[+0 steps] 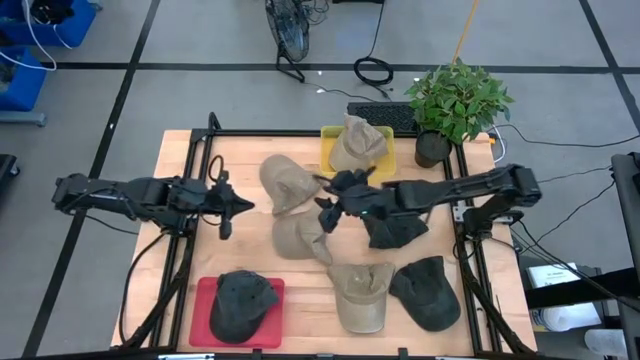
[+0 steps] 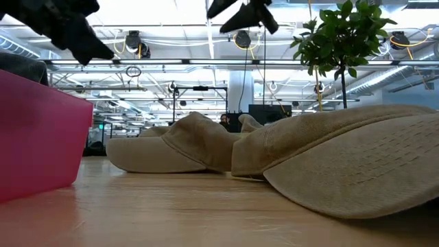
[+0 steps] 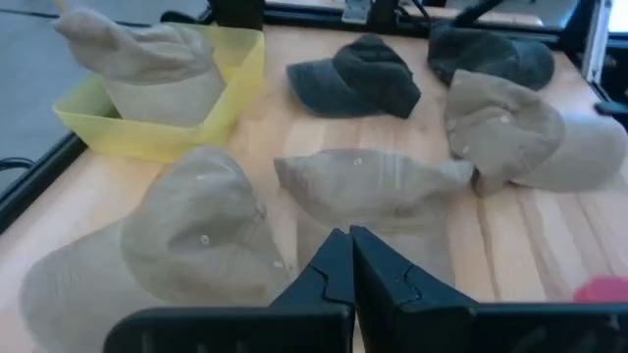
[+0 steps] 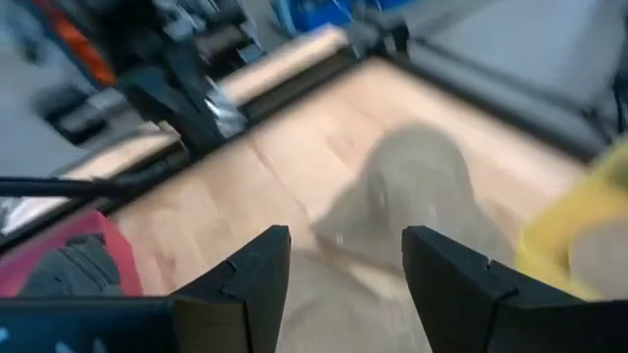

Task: Pick & Place hat
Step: Put the brown cap into the yellow bin

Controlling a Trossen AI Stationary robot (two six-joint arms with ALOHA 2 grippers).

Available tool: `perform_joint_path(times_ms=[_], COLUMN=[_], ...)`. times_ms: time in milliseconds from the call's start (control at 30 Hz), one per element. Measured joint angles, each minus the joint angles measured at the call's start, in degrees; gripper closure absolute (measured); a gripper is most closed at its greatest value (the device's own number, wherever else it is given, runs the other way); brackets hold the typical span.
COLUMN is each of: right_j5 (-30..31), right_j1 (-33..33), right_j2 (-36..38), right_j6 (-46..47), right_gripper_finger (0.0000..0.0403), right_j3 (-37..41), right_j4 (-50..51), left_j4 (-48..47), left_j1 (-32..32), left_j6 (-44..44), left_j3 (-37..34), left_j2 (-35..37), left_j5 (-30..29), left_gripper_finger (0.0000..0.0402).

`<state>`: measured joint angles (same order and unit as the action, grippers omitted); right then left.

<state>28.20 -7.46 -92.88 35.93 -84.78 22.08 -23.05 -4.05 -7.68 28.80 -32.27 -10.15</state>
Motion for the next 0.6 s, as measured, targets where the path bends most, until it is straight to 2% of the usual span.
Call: perform_joint_path(times_ms=[67, 200, 300, 600], right_j5=[-2.22, -8.37, -10.39, -10.53], right_j1=[-0.05, -0.86, -2.21, -5.93], right_j2=[-2.35, -5.81, -8.46, -13.82], right_j6=[4.35, 10.52, 12.93, 12.32], right_gripper_finger=[0.0218, 0.0218, 0.0218, 0.0218], right_j3=[-2.55, -4.22, -4.3, -4.3], right_j4=[4.23, 4.79, 5.89, 11.14], left_j4=[-1.73, -5.0, -6.19, -8.32], left_j1=[-0.09, -0.09, -0.09, -0.09], left_j6=[0.17, 2.5, 3.73, 5.01], left_j3=[0.0, -0.04, -0.04, -0.04], left_j2=[0.48, 0.46, 0.41, 0.43], left_j5=[0.54, 1.58, 1.77, 2.88], left_gripper_finger=[0.0399, 0.04, 0.0398, 0.0397])
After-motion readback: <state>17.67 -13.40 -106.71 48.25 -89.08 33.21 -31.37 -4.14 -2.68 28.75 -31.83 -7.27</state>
